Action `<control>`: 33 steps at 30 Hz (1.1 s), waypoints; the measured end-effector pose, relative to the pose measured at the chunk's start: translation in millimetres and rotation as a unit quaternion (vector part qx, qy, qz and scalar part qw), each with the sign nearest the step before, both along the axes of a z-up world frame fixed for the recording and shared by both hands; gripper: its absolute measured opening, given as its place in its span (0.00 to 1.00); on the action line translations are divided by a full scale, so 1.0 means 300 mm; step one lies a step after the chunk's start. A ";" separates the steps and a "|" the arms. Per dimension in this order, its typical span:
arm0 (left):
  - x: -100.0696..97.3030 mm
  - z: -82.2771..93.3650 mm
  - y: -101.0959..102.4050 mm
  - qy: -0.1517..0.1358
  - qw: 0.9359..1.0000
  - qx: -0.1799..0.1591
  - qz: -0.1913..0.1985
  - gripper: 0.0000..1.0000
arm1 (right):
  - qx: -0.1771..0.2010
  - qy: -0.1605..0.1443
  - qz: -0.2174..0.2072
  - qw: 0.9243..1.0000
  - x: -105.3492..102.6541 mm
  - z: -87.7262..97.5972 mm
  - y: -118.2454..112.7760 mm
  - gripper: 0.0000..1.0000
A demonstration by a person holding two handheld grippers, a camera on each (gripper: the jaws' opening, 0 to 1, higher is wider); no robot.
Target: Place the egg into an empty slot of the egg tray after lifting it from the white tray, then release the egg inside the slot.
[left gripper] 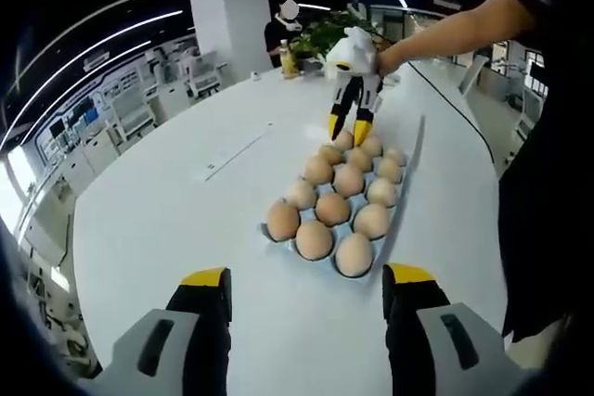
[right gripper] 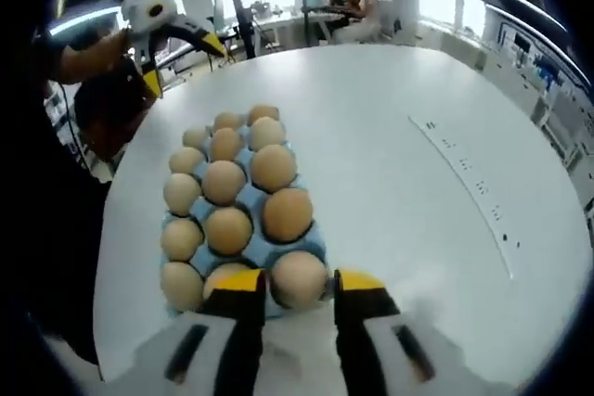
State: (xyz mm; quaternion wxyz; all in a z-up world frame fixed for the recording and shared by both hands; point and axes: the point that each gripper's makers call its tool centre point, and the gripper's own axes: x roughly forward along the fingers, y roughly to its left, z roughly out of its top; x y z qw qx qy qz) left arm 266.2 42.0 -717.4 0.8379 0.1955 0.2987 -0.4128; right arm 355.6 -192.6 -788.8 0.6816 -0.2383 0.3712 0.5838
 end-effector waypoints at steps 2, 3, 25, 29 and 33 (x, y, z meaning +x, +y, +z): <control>-0.001 0.000 0.000 0.000 1.000 0.000 0.000 0.67 | 0.021 -0.005 -0.005 1.000 -0.003 0.016 0.010 0.34; -0.001 -0.001 0.001 0.000 1.000 0.001 0.001 0.67 | 0.023 -0.003 -0.007 1.000 -0.006 0.019 0.009 0.36; 0.001 -0.002 -0.005 -0.001 1.000 -0.003 -0.002 0.68 | 0.171 -0.043 -0.037 0.984 -0.008 0.144 0.052 1.00; 0.001 -0.005 -0.008 0.000 1.000 -0.004 -0.005 0.69 | 0.179 -0.020 -0.029 0.983 -0.049 0.143 0.065 1.00; 0.007 -0.003 -0.013 -0.002 1.000 -0.006 -0.006 0.70 | 0.174 -0.019 -0.023 0.984 -0.062 0.138 0.064 1.00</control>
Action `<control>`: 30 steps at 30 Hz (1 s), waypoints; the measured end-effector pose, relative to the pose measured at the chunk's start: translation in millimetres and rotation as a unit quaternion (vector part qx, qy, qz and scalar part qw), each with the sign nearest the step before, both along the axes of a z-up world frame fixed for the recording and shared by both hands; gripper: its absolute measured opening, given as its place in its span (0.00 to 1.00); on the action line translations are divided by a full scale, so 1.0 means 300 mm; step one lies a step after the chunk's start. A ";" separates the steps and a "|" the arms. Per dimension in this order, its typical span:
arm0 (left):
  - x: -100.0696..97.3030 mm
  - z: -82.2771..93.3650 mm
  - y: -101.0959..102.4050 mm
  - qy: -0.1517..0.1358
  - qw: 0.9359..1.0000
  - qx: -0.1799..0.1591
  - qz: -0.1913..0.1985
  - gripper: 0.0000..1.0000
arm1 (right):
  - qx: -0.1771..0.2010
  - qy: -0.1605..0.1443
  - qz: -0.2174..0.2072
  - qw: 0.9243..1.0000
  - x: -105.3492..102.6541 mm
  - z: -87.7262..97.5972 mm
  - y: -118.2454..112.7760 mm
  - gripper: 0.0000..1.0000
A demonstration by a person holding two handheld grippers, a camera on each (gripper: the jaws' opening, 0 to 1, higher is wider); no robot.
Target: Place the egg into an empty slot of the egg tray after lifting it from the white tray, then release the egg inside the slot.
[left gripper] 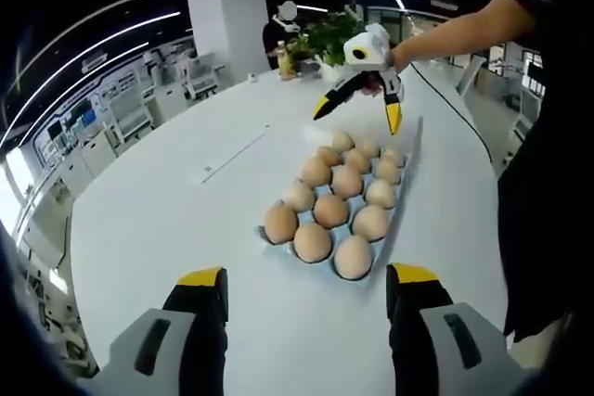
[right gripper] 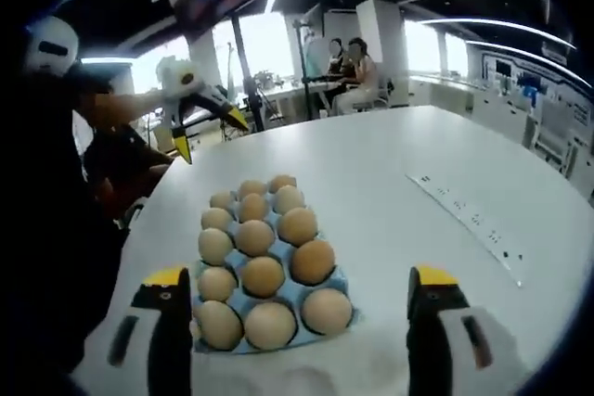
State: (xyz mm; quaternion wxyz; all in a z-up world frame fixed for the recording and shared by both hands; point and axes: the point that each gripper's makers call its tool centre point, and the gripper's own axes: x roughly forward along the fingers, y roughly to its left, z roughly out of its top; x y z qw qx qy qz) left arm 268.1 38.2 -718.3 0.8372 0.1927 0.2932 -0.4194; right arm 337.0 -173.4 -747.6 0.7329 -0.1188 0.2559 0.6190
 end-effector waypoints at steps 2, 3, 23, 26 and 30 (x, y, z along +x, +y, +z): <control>0.000 0.000 -0.001 0.000 1.000 0.000 -0.001 0.70 | -0.001 0.001 0.000 1.000 -0.001 0.000 -0.002 1.00; 0.000 0.000 -0.002 -0.001 1.000 0.000 -0.002 0.70 | -0.002 0.000 0.001 1.000 -0.001 0.000 -0.004 1.00; -0.039 0.030 -0.044 -0.014 1.000 -0.007 -0.015 0.69 | 0.016 -0.010 0.012 1.000 -0.122 0.048 -0.006 1.00; -0.054 0.041 -0.055 -0.017 1.000 -0.010 -0.019 0.69 | 0.019 -0.013 0.015 1.000 -0.152 0.057 -0.004 1.00; -0.072 0.057 -0.065 -0.023 0.999 -0.013 -0.023 0.69 | 0.023 -0.017 0.017 0.999 -0.186 0.069 -0.008 1.00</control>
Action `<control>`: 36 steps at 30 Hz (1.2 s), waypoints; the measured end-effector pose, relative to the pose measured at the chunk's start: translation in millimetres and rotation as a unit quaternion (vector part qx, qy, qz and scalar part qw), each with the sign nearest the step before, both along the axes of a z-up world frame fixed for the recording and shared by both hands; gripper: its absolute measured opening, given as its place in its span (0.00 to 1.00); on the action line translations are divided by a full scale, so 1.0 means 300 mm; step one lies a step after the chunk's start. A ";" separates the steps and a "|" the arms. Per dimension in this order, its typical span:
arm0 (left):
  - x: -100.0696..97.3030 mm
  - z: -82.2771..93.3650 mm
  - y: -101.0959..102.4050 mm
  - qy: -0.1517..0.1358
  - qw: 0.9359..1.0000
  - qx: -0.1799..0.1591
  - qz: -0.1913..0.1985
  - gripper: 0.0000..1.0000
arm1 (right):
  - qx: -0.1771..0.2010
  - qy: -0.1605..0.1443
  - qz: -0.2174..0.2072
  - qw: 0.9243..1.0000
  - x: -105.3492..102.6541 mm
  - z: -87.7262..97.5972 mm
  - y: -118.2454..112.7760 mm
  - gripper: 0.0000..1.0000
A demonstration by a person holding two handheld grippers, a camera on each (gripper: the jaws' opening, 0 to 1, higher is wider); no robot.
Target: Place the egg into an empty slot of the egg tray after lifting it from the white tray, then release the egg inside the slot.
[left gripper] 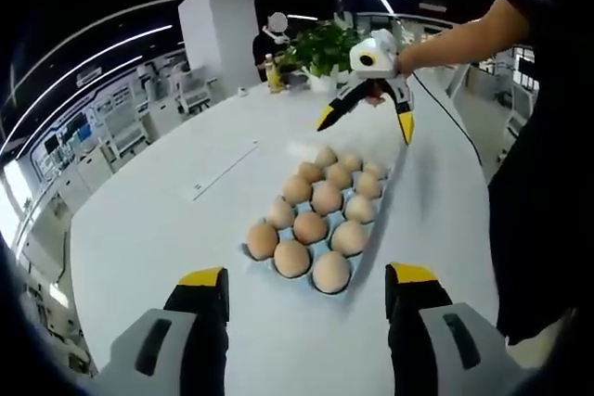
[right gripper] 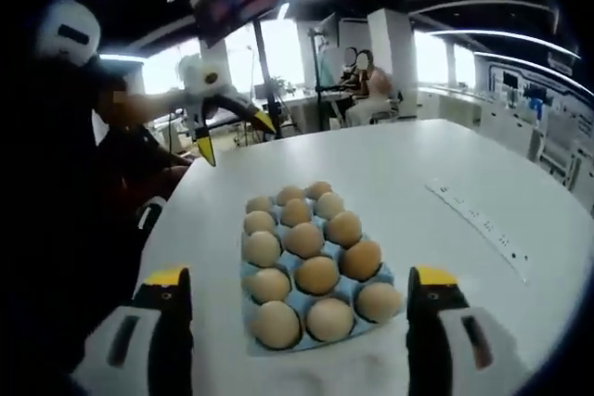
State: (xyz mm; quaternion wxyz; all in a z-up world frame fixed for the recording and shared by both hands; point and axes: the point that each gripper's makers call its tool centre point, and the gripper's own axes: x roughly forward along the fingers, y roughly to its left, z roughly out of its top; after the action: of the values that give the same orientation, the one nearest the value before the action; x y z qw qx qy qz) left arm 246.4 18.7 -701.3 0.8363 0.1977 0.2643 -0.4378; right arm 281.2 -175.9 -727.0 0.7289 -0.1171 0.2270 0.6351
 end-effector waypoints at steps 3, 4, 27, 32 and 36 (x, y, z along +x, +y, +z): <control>-0.023 0.022 -0.017 -0.003 1.000 -0.016 -0.003 0.69 | 0.008 -0.003 0.000 1.000 -0.032 0.019 -0.003 1.00; -0.031 0.027 -0.022 -0.004 1.000 -0.019 -0.006 0.69 | 0.008 -0.005 0.001 1.000 -0.042 0.022 -0.003 1.00; -0.292 0.106 -0.148 -0.012 0.994 -0.085 -0.070 0.67 | 0.045 -0.037 0.014 0.998 -0.360 0.126 -0.006 0.98; -0.348 0.145 -0.181 -0.024 0.989 -0.111 -0.091 0.63 | 0.052 -0.043 0.016 0.998 -0.444 0.151 -0.012 0.98; -0.404 0.167 -0.208 -0.027 0.985 -0.128 -0.111 0.61 | 0.059 -0.045 0.012 0.997 -0.500 0.174 -0.020 0.97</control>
State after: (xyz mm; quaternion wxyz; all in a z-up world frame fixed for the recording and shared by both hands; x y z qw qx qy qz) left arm 125.3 -43.7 -651.1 0.8078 0.1288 0.1596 -0.5527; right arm 131.3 -181.9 -674.8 0.7363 -0.1053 0.1543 0.6504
